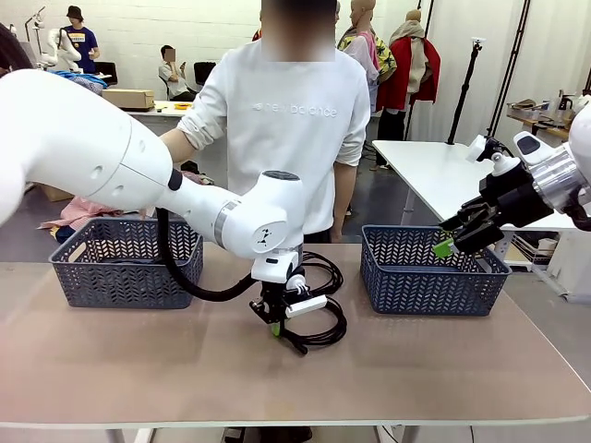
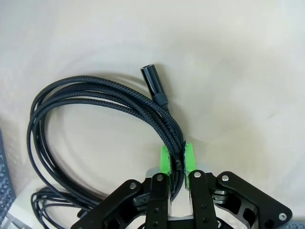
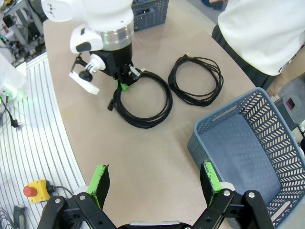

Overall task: Organize the cables according to human instructions.
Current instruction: Pick up a bundle of cables and place it in the basket indicated by the human.

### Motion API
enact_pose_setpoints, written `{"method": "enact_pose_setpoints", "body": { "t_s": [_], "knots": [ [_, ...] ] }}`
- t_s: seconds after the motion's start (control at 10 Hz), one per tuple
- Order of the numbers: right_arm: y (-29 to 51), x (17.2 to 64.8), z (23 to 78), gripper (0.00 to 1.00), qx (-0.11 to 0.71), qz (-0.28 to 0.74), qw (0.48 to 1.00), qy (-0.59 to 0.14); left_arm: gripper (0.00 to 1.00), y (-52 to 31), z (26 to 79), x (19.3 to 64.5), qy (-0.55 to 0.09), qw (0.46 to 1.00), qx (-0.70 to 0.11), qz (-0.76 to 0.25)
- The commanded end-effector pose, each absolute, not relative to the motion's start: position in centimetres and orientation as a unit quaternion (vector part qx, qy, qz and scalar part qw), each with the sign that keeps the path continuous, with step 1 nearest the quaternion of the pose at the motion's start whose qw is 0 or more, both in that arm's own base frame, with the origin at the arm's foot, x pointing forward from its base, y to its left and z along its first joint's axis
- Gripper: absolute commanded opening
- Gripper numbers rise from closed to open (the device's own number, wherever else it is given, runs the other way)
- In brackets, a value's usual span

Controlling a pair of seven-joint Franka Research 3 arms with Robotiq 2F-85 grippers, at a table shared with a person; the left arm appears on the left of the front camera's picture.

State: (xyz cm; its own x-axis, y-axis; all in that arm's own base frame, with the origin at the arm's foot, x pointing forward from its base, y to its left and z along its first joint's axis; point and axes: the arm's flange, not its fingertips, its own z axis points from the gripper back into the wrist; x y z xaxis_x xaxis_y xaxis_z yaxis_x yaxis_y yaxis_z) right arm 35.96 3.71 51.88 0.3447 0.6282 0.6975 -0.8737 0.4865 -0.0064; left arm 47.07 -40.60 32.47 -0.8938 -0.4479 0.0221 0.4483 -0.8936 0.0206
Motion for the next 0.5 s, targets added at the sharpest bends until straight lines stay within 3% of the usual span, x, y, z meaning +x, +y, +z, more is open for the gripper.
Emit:
{"method": "enact_pose_setpoints", "body": {
  "t_s": [0.0,0.4],
  "knots": [
    [3.7,36.2,51.8,1.00,0.199,0.476,0.787,-0.337,0.00,-38.3,35.4,44.2,-0.025,0.192,-0.038,-0.980],
    [3.7,36.2,51.8,1.00,0.199,0.476,0.787,-0.337,0.00,-34.3,41.7,43.0,-0.030,0.247,0.010,-0.968]
  ]
}}
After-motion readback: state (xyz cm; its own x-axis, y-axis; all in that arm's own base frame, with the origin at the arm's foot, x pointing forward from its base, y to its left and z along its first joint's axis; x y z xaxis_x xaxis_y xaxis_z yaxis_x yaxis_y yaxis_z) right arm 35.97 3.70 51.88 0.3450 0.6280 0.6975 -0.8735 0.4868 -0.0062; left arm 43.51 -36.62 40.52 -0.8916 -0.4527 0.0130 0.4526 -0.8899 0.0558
